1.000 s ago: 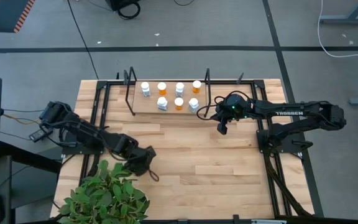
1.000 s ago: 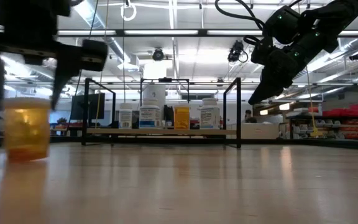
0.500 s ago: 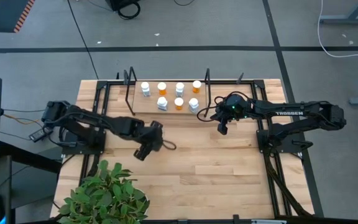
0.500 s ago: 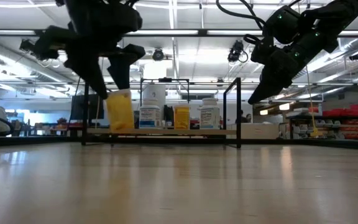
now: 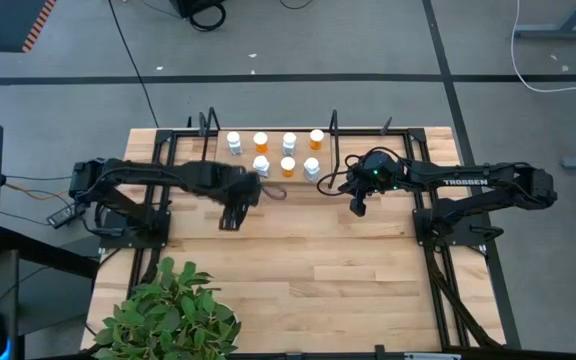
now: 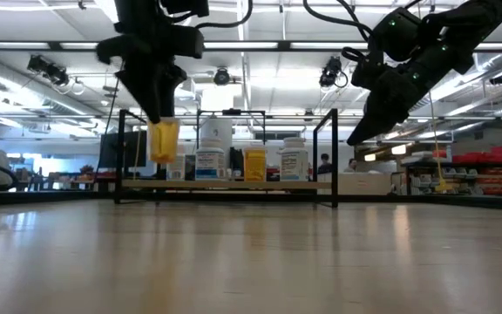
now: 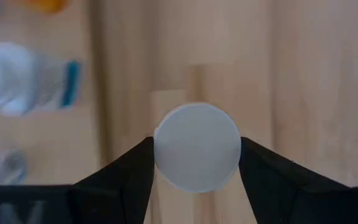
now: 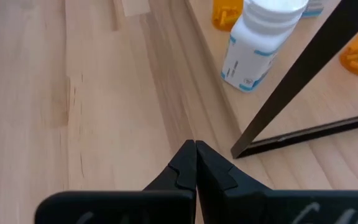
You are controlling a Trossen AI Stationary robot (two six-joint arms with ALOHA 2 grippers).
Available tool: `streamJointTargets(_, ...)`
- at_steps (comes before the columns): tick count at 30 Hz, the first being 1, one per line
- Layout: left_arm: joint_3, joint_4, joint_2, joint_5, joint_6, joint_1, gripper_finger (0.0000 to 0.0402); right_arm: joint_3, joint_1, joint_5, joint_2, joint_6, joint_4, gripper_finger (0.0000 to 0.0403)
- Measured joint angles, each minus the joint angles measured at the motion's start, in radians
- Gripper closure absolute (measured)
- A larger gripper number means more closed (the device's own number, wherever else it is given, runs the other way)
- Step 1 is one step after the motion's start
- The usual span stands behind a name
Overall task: Pick and place medicine bottles onto shelf by color
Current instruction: Put the orange pill bottle on the shelf
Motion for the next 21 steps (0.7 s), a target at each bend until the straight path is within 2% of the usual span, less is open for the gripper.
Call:
streamJointTargets(6,0.062,-0.023,0.0,-0.002,-0.08,0.123,0.0186,0.0,0.0,0.0,0.0,0.008,0.021,0.0397)
streamJointTargets(10,0.057,-0.04,-0.001,-0.001,-0.143,0.214,0.0182,0.0,0.0,0.0,0.0,0.017,0.019,0.0397)
streamJointTargets(21,0.055,-0.038,0.005,0.003,-0.143,0.373,0.0175,0.0,0.0,0.0,0.0,0.022,0.018,0.0397)
